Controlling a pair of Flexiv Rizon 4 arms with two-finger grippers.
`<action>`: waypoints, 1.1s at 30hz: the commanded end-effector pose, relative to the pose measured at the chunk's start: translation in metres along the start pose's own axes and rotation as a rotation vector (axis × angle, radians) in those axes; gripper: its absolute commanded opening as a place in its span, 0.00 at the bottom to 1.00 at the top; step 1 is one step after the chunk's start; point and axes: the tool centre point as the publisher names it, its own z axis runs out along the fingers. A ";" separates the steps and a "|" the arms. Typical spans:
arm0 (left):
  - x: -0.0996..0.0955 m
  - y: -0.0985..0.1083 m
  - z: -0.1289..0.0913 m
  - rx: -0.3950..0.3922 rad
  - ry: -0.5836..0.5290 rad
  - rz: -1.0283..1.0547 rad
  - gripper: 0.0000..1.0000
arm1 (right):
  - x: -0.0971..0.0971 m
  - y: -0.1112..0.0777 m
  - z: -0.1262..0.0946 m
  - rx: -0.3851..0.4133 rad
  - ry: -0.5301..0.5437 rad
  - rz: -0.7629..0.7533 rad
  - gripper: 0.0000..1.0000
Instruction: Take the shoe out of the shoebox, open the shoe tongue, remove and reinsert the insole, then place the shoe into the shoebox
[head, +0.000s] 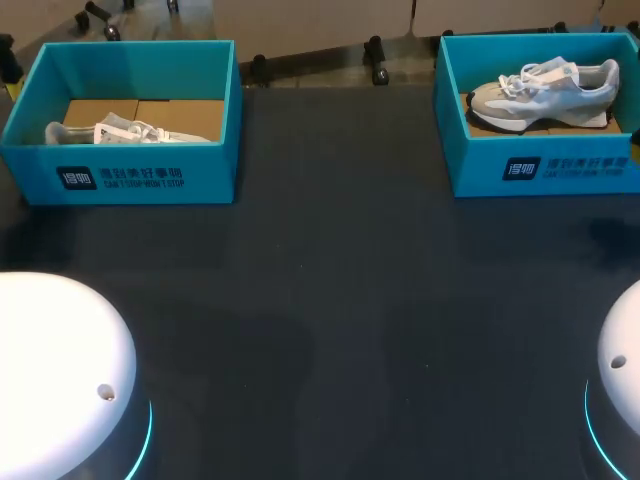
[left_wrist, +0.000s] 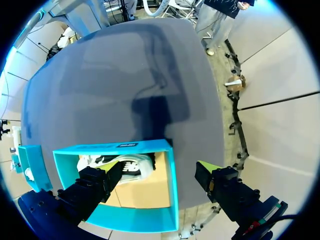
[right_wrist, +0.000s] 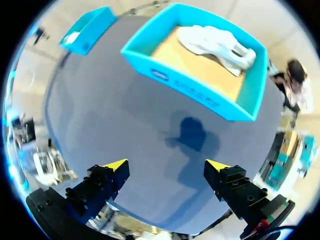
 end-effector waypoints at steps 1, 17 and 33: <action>0.000 -0.002 0.000 -0.004 0.002 0.001 1.00 | -0.023 0.015 0.008 -0.001 0.044 0.242 1.00; 0.000 -0.002 0.000 -0.004 0.002 0.001 1.00 | -0.045 0.029 0.012 -0.069 0.045 0.321 1.00; 0.000 -0.002 0.000 -0.004 0.002 0.001 1.00 | -0.084 0.119 -0.004 -0.030 -0.172 0.381 1.00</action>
